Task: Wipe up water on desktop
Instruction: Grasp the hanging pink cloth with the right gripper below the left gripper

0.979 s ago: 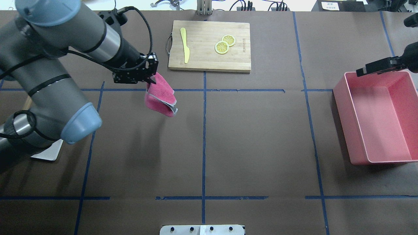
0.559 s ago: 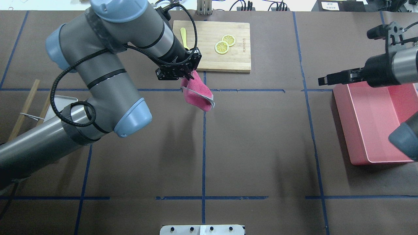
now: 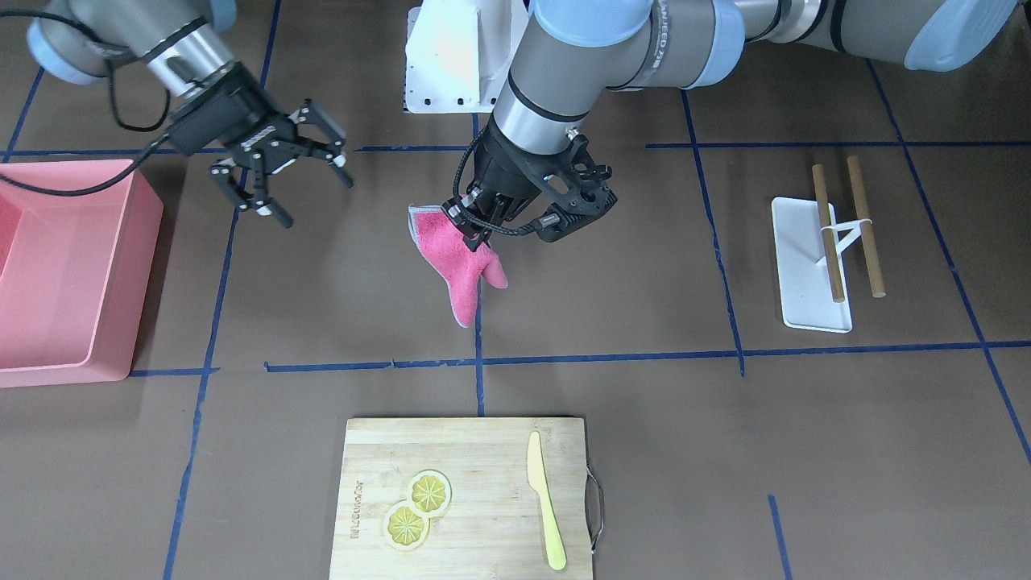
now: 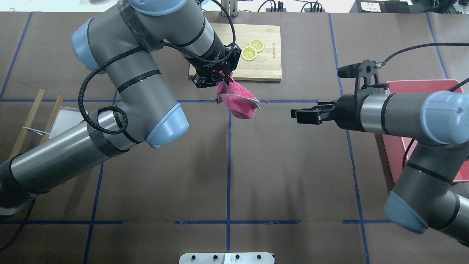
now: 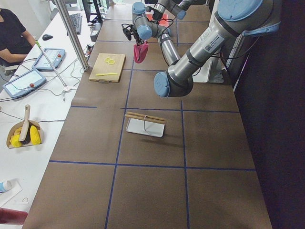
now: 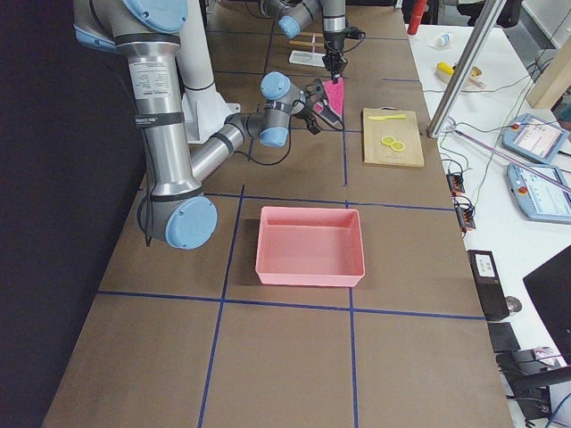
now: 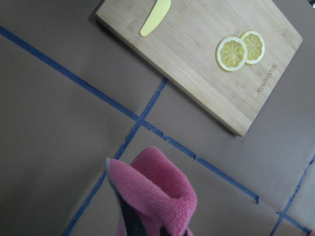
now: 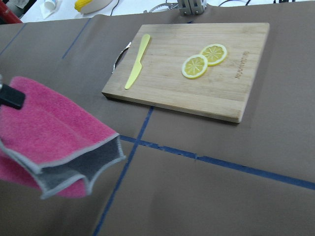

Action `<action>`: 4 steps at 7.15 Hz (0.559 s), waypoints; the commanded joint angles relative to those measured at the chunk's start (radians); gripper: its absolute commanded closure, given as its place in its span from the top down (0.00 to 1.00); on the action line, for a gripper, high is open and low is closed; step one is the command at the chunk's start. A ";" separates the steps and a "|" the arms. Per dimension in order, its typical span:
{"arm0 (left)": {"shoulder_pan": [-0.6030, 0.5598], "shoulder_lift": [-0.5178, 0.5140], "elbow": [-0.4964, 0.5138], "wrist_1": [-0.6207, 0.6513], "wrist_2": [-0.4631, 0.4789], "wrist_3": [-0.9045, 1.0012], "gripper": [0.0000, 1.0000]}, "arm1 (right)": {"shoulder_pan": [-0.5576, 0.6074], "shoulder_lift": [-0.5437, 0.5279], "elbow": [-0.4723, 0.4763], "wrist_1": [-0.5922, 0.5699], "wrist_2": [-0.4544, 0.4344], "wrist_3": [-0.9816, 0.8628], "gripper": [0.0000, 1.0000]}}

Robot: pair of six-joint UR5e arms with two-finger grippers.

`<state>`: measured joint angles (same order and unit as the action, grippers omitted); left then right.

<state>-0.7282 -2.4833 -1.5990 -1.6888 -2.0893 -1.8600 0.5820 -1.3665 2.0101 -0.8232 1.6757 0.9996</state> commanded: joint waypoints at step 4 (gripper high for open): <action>0.055 0.007 -0.004 -0.009 0.000 -0.010 0.01 | -0.243 0.078 -0.014 -0.026 -0.358 -0.168 0.97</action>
<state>-0.6887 -2.4765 -1.6005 -1.6942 -2.0893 -1.8712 0.3867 -1.2960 1.9995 -0.8347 1.3952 0.8711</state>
